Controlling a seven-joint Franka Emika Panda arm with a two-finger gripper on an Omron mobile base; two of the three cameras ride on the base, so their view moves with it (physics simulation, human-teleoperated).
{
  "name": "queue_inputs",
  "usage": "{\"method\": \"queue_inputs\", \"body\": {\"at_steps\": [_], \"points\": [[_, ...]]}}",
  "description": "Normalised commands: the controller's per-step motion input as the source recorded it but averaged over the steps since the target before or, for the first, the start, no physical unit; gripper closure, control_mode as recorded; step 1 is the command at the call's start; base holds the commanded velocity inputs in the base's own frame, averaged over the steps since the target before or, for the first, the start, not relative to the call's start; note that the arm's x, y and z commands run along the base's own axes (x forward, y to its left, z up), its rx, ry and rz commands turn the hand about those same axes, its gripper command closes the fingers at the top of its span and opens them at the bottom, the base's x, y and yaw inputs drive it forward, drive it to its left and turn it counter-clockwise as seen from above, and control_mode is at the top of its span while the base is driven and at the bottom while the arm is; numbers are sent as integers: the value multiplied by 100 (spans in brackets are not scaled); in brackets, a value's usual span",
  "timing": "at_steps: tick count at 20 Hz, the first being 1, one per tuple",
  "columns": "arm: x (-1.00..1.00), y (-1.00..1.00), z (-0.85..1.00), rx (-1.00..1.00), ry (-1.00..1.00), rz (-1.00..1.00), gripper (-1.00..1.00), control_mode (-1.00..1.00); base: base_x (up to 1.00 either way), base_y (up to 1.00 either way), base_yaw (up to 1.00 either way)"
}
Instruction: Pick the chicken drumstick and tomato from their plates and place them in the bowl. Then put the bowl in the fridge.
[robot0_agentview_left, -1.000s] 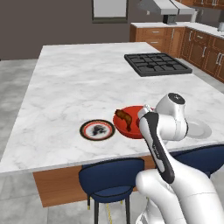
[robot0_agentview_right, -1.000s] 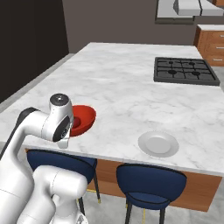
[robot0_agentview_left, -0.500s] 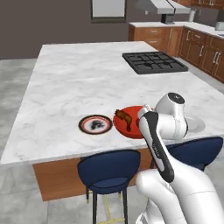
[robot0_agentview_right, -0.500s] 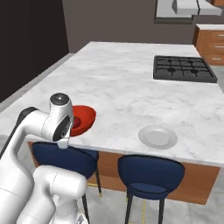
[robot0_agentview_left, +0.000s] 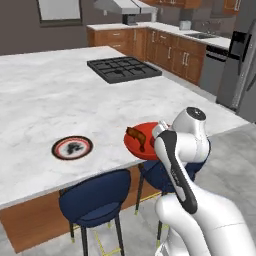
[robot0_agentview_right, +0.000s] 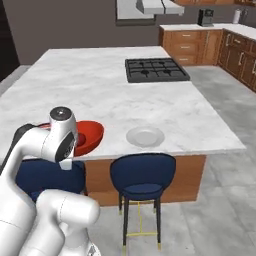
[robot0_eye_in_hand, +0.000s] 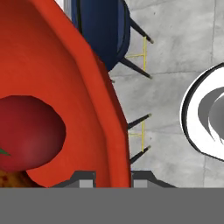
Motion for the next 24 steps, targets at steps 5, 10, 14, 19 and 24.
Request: {"method": "queue_inputs", "body": {"at_steps": [5, 10, 14, 19, 24], "points": [[0, 0, 0, 0, 0, 0, 100, 100, 3, 0, -82], [0, 0, 0, 0, 0, 0, 100, 100, 4, 0, -82], [0, 0, 0, 0, 0, 0, 100, 100, 2, 0, -86], [0, 0, 0, 0, 0, 0, 100, 100, 9, 1, -83], [0, 0, 0, 0, 0, 0, 100, 100, 57, 7, -44]]}}
